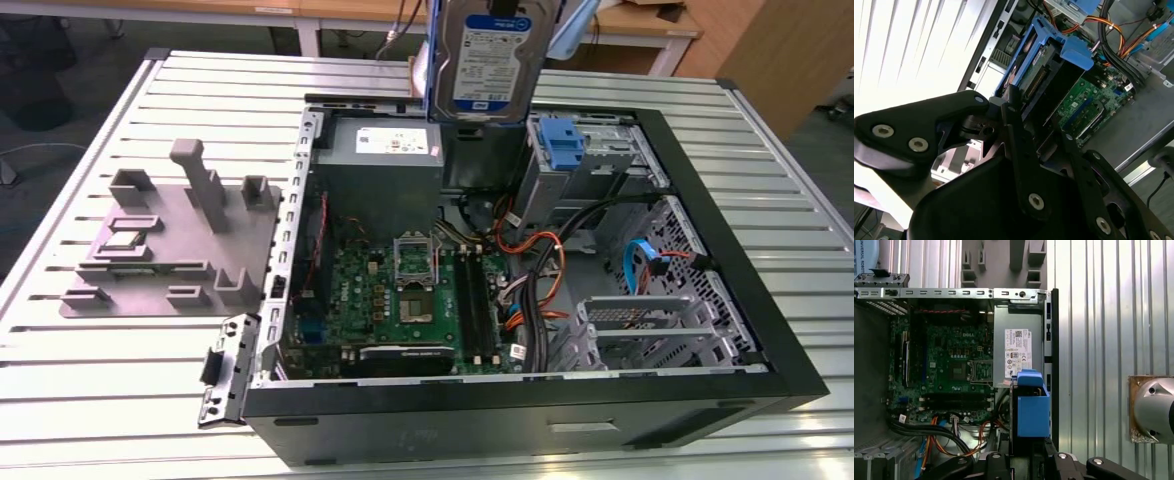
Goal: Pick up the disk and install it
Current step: 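Pick up the disk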
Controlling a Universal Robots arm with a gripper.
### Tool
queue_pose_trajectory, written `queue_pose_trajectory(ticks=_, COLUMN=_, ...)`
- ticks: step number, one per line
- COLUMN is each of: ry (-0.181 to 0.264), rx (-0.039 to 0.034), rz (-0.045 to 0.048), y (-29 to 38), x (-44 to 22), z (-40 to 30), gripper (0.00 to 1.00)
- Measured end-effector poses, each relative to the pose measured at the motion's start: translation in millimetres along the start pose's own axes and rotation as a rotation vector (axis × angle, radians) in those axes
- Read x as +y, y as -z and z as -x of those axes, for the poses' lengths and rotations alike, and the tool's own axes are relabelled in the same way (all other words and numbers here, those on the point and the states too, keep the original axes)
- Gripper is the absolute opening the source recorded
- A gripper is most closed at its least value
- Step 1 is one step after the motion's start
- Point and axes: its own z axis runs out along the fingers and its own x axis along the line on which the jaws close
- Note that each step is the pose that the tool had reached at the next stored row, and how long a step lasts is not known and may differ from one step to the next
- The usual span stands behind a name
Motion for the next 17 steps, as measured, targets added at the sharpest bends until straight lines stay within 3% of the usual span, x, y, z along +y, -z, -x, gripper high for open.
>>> queue_pose_trajectory(ticks=7, ry=0.0, rx=-0.0001, rz=0.0, y=-0.1, x=-7.8, z=0.0, gripper=0.35)
queue_pose_trajectory(ticks=17, ry=0.0, rx=-0.0001, rz=0.0, y=-1.0, x=-9.7, z=-5.9, gripper=0.35)
